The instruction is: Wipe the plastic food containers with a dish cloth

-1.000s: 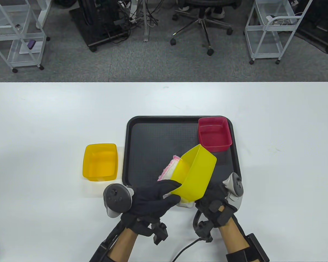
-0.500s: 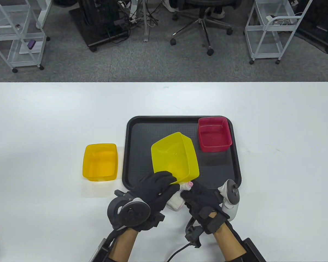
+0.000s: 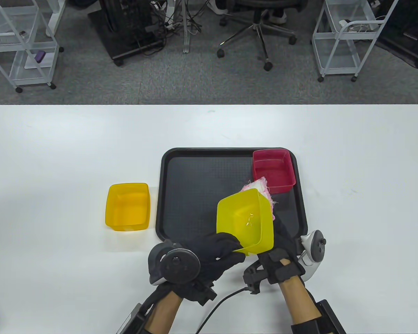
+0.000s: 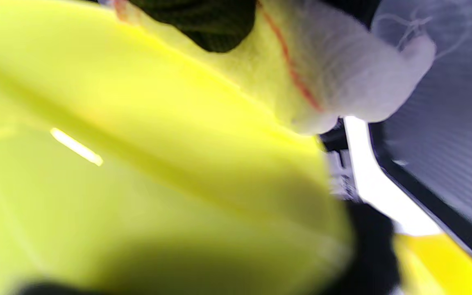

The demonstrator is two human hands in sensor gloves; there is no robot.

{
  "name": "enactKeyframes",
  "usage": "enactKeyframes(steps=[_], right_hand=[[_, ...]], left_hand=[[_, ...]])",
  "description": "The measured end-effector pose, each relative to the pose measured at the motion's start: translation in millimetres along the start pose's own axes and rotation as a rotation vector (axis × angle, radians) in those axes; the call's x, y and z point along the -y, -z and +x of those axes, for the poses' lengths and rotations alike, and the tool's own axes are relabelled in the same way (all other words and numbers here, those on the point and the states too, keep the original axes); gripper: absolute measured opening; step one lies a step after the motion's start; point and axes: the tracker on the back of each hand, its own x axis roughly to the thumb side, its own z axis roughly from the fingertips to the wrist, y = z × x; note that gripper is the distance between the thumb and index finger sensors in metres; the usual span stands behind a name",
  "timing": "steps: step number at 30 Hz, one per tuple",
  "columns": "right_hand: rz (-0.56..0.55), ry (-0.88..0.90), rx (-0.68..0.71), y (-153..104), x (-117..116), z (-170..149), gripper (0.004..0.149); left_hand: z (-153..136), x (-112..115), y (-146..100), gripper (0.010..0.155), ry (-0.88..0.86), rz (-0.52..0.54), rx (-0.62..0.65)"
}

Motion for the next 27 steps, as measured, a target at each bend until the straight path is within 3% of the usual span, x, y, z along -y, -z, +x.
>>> enactKeyframes(steps=[5, 8, 16, 18, 22, 27], right_hand=[[0.166, -0.025, -0.115, -2.9, -15.8, -7.9, 0.054], [0.254, -0.025, -0.167, -3.8, -21.5, -10.6, 0.055], [0.178, 0.066, -0.056, -1.6, -17.8, 5.1, 0.052], [0.118, -0.004, -0.066, -2.3, -9.9, 4.6, 0.052], [0.055, -0.054, -0.088, -3.1, 1.9, 3.0, 0.051], [0.027, -0.075, -0.093, -2.7, 7.1, 3.3, 0.051]], left_hand=[[-10.0, -10.2, -3.9, 0.04, 0.1, 0.044, -0.055], [-20.5, -22.5, -5.9, 0.041, 0.266, 0.038, -0.065], [-56.6, -76.9, -21.4, 0.043, 0.624, 0.141, -0.147], [-77.0, -93.0, -29.8, 0.044, 0.621, 0.154, -0.248], [-105.5, -116.6, -44.9, 0.045, 0.65, 0.083, -0.419], [-131.0, -134.8, -61.5, 0.044, 0.674, 0.068, -0.539]])
